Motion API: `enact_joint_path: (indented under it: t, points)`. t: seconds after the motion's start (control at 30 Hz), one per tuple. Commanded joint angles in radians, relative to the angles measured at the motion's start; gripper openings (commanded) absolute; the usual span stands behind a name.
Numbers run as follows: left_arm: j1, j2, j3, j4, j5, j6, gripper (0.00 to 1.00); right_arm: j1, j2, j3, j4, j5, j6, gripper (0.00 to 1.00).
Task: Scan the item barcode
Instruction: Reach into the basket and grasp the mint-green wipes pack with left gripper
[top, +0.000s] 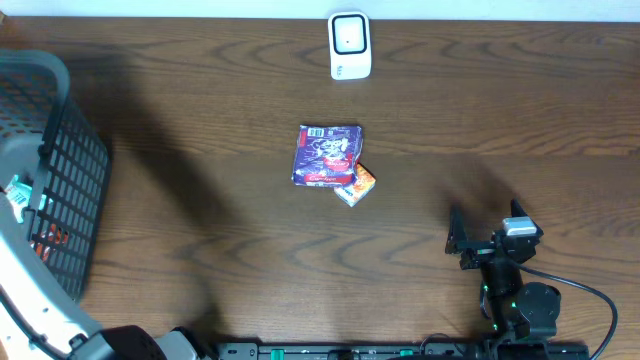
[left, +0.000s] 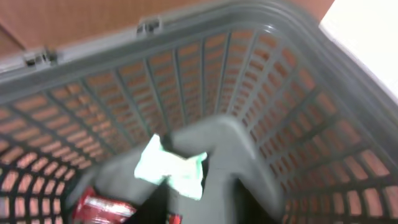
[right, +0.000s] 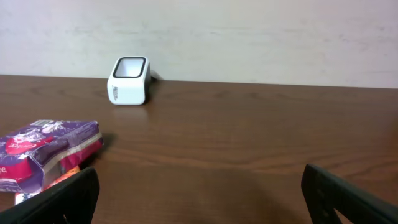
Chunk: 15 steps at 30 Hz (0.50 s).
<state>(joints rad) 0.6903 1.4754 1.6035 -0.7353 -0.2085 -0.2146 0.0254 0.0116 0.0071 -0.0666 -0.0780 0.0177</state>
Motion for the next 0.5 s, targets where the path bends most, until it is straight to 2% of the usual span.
enact_joint_path:
  t: [0.0,0.03,0.1,0.13,0.47]
  points:
    - [0.007,0.053,0.002,-0.021,-0.002,-0.015,0.76,-0.005,-0.006,-0.002,-0.004,0.001,0.011,0.99]
    - [0.007,0.069,0.001,-0.026,-0.003,-0.015,0.86,-0.005,-0.006,-0.002,-0.004,0.001,0.011,0.99]
    - [0.008,0.106,0.001,-0.030,-0.002,-0.016,0.97,-0.005,-0.006,-0.002,-0.004,0.001,0.011,0.99]
    - [0.008,0.129,0.001,-0.032,-0.005,-0.016,0.99,-0.005,-0.006,-0.002,-0.004,0.001,0.011,0.99]
    - [0.010,0.412,0.001,-0.005,-0.013,-0.016,0.98,-0.005,-0.006,-0.002,-0.004,0.001,0.011,0.99]
